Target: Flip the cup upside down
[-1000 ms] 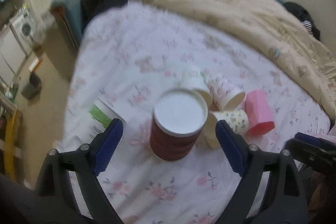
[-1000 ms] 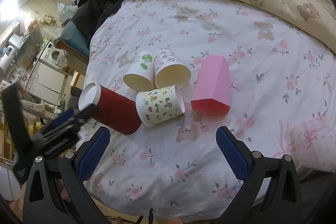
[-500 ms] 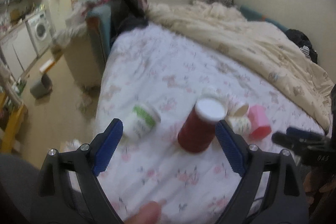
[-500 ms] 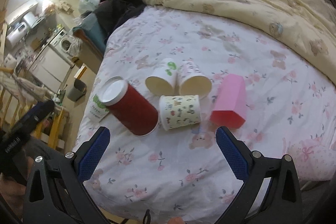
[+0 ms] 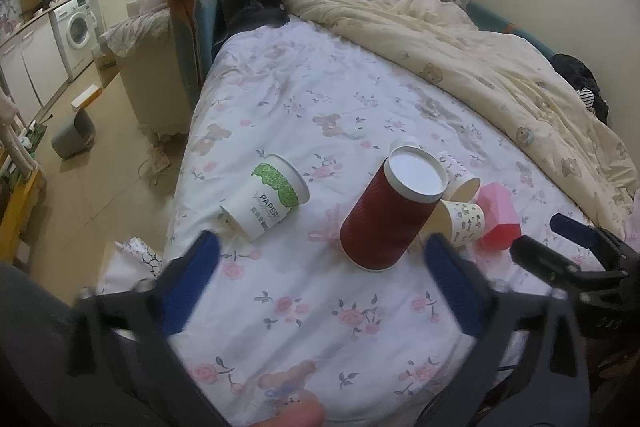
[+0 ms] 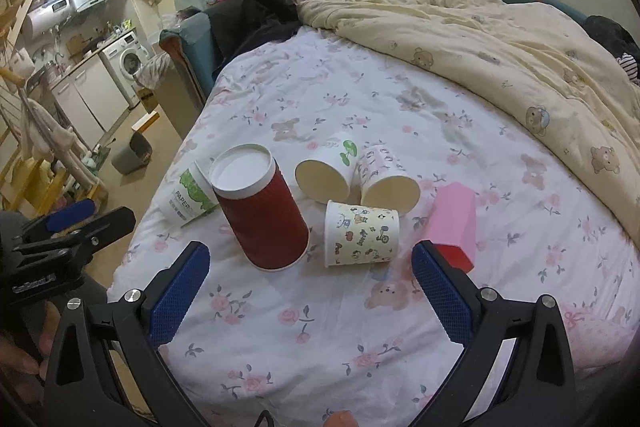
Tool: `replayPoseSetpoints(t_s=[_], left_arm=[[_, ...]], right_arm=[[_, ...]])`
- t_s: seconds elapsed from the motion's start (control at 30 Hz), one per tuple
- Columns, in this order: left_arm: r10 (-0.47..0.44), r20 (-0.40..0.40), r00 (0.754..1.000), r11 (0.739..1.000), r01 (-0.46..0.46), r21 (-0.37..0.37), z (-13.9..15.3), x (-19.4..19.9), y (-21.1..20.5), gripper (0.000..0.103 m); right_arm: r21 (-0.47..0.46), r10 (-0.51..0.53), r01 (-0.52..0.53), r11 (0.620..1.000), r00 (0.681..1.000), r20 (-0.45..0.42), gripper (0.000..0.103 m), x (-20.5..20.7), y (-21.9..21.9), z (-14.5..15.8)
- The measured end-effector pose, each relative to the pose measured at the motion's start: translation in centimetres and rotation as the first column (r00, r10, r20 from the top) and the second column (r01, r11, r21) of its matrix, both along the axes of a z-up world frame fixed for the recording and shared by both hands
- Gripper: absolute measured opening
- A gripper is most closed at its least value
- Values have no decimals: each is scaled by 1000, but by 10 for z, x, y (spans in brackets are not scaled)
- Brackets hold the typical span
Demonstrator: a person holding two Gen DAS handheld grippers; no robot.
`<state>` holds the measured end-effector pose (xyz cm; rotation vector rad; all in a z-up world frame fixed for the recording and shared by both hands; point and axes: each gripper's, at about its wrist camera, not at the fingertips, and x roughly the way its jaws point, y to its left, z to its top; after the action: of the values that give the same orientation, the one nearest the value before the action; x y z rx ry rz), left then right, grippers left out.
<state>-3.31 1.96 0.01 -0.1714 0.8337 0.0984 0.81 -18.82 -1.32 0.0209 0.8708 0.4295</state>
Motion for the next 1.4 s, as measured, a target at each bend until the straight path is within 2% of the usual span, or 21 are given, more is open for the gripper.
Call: replayPoseSetpoints(t_s=[0.73,1.4], left_arm=[[11,-7,1000,1000,-11,26,-1,1,0,103],[15,-8,1000,1000,-15,16,-2,1,3,103]], right_arm=[[17,-22,22,1000,1000,-22,103,5,-2,-2],[17,-22,23,1000,999,-23,103,4,-1,-3]])
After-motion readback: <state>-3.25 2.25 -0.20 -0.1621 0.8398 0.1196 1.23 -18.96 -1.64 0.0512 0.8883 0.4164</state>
